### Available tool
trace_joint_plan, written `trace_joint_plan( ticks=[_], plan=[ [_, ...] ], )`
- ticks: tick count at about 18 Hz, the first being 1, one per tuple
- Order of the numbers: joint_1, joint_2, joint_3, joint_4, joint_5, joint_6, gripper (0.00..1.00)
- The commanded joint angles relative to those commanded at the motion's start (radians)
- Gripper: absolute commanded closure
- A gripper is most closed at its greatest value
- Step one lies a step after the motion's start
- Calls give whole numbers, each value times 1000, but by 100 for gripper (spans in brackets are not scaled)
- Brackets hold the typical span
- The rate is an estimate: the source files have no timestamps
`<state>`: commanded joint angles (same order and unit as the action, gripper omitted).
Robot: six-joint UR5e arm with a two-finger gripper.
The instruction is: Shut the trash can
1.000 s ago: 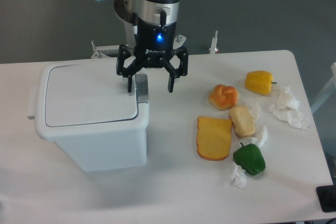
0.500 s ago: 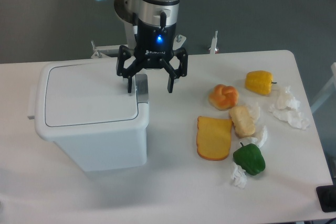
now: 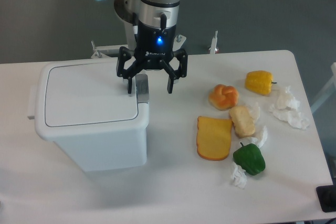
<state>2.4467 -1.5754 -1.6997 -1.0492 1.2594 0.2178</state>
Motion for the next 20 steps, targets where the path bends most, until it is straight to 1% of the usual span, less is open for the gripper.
trace_joint_plan(
  ticks=[20],
  plan=[
    [2,0,-15,0,-5,-3,0]
  ],
)
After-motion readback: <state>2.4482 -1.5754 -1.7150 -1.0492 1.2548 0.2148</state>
